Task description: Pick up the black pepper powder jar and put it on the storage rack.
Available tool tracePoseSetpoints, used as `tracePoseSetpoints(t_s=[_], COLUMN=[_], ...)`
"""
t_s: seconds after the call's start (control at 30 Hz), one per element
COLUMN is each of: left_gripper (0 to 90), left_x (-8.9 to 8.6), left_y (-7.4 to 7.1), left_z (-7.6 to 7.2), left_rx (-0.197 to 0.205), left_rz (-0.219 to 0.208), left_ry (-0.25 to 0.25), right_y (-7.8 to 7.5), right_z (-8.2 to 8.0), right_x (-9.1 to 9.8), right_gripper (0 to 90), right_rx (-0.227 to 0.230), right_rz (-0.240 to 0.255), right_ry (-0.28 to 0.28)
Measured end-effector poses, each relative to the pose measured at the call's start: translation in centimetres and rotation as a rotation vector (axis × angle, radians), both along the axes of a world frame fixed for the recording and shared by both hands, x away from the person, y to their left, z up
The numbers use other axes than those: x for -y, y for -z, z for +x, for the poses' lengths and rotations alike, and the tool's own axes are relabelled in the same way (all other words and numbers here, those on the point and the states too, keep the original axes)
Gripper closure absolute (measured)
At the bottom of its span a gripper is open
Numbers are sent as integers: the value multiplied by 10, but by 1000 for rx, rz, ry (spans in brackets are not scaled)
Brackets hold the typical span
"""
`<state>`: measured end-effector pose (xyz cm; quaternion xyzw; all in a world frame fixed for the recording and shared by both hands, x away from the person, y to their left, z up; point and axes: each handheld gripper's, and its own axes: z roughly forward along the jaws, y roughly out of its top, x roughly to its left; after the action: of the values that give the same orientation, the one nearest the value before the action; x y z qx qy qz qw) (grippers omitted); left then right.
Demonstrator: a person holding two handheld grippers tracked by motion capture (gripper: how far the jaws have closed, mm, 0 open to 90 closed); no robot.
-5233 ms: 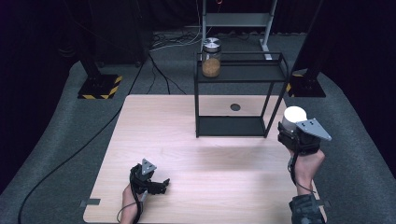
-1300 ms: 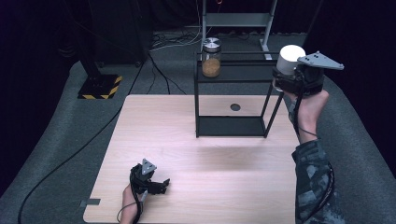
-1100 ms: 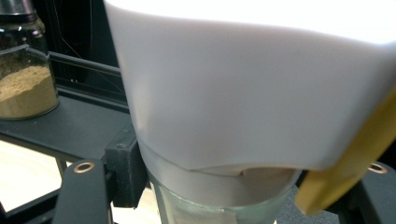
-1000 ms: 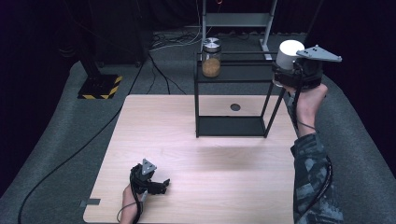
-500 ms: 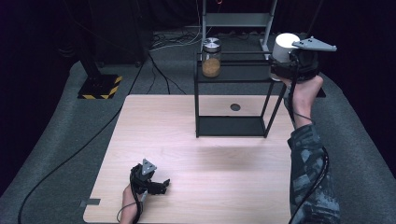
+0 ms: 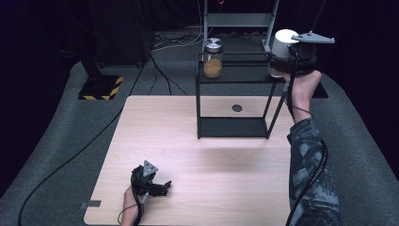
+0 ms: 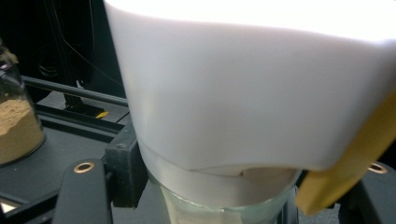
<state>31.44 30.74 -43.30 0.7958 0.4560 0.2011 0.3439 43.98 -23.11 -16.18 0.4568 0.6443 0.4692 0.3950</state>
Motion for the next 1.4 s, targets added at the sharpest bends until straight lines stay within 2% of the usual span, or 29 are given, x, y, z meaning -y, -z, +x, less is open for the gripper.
tracePoseSetpoints(t_s=[0.2, 0.37, 0.53, 0.63, 0.73, 1.07, 1.4], left_gripper=[4, 4, 4, 4, 4, 4, 4], left_x=[0, 0, 0, 0, 0, 1, 0], left_y=[0, 0, 0, 0, 0, 0, 0], left_z=[0, 0, 0, 0, -1, -1, -1], left_rx=[1, 0, 2, 2, 4, 5, 2], left_rz=[0, 1, 1, 1, 2, 3, 1], left_ry=[1, 3, 3, 3, 3, 1, 3], right_y=[-1, -2, -3, 3, 6, 7, 0], right_z=[9, 17, 23, 25, 25, 22, 24], right_x=[7, 8, 6, 12, 15, 17, 14], right_gripper=[296, 296, 296, 295, 297, 296, 294], right_rx=[-22, -50, -78, -77, -69, -64, -87], right_rz=[43, 53, 39, 72, 79, 76, 53], right_ry=[3, -2, -15, -37, -47, -51, -47])
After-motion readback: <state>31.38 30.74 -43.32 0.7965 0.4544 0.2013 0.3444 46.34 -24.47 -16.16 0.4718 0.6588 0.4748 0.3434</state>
